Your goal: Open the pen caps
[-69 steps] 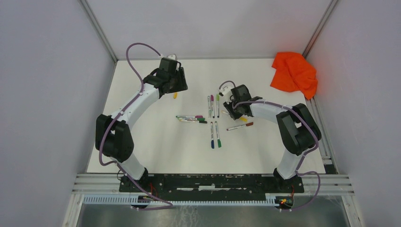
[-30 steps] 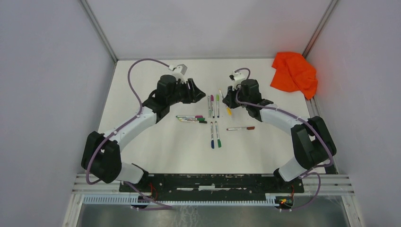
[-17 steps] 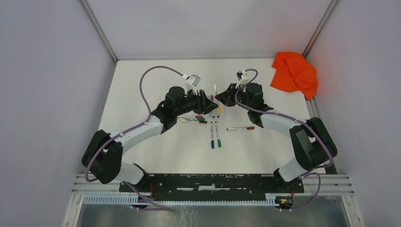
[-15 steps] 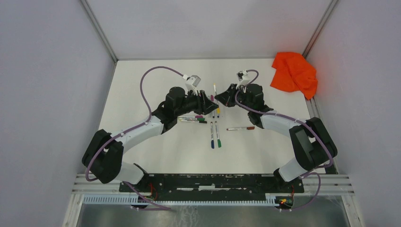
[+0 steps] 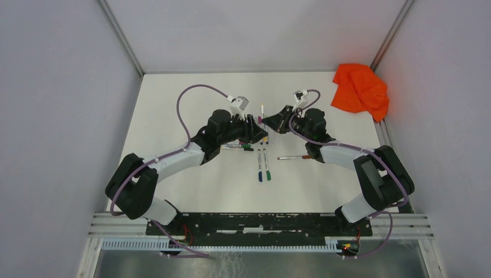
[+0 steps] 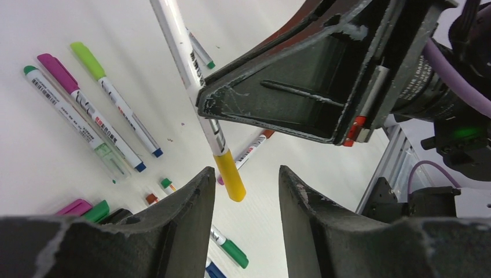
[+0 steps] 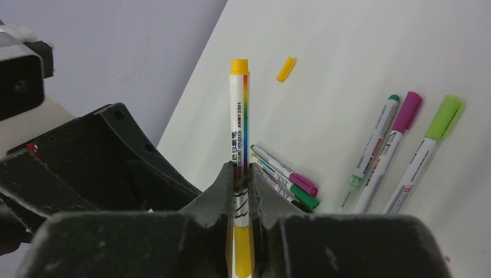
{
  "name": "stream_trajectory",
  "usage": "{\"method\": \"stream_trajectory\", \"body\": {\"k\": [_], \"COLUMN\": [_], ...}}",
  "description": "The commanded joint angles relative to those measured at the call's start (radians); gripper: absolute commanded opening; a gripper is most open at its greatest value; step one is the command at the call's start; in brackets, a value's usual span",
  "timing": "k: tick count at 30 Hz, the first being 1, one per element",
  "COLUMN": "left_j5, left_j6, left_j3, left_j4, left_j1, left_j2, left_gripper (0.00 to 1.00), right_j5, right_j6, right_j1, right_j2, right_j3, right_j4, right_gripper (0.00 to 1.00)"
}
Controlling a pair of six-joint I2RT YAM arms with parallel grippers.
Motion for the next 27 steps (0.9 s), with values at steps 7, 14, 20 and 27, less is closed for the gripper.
{"method": "stream_trajectory", "body": {"k": [7,14,20,27], "left_j5": [-0.066,-0.072,-0.040,-0.016], "left_j6": [0.060,0.058,0.061,0.074], "left_j3": [0.007,0.011,0.016,0.011], "left_j4": [0.041,0.063,0.072,0.053], "left_j1": [-0.014,-0.021,-0.025,-0.025], "left_j2": [0.030,0.047,0.063,0.055], "left_gripper": [0.50,0.46,0.30,0.02], "right_j5": [-0.049,-0.048,-0.043,-0.042], "right_j6": [0.077,0.097,0.110,0.089], "right_j1": [0.003,0.009,0.013,0.014], "right_j2": [-0.036,-0.029,-0.022,-0.020], "right_j3": [-0.021,-0.042,-0.055,-0.063], "right_j4": [0.153,0.187,0.210,0.211], "right_gripper": [0.00,0.00,0.00,0.00]}}
